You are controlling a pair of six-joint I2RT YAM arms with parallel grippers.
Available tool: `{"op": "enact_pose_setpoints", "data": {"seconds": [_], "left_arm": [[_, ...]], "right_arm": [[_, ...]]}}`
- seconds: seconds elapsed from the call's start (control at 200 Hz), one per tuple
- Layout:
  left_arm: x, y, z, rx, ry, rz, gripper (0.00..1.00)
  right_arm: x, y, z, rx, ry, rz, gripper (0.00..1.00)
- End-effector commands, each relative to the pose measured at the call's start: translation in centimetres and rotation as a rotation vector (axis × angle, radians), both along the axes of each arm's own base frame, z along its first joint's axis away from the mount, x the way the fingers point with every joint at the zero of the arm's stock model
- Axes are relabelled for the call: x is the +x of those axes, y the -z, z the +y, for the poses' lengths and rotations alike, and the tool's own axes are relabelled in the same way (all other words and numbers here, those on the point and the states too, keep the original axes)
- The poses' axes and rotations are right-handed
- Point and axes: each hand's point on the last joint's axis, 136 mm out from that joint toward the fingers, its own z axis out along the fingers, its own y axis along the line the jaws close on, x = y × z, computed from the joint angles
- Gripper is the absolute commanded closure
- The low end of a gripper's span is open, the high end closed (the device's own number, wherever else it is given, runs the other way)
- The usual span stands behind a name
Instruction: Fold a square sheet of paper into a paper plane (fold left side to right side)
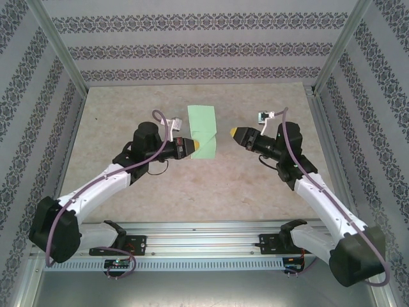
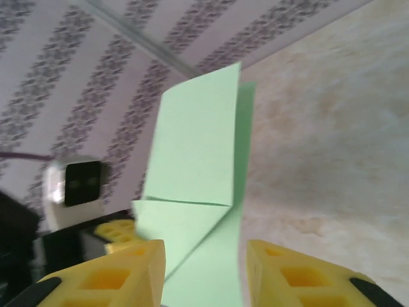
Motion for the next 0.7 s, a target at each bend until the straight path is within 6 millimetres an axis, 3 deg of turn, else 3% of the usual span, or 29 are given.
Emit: {"op": "enact_pose_setpoints", "data": {"seconds": [0.0, 0.14, 0.28, 0.415, 0.56, 0.694], "left_arm": [[-0.6, 4.7, 5.6, 0.579, -0.158, -0.064, 1.0], [-0.8, 6.7, 8.0, 0.946, -0.243, -0.042, 1.0], [-0.7, 8.0, 8.0, 1.29, -0.286, -0.043, 1.0], [-0.2, 9.5, 6.3, 1.548, -0.274, -0.043, 1.0], [0.1, 12.6, 4.9, 1.775, -0.23, 0.005, 0.98], [0.0, 15.6, 3.2, 1.857, -0.149, 0.057, 0.91]], "right_arm": [[-0.7, 4.8, -8.2, -0.455, 0.31, 0.13, 0.58], [-2.4, 6.6, -13.5, -0.662, 0.483, 0.209, 0.53], [-3.7, 7.3, -16.0, -0.732, 0.566, 0.232, 0.51], [-4.2, 7.8, -16.8, -0.738, 0.59, 0.237, 0.5], [-4.6, 8.1, -16.9, -0.718, 0.587, 0.243, 0.49], [-4.8, 8.6, -16.9, -0.713, 0.578, 0.251, 0.49]]}}
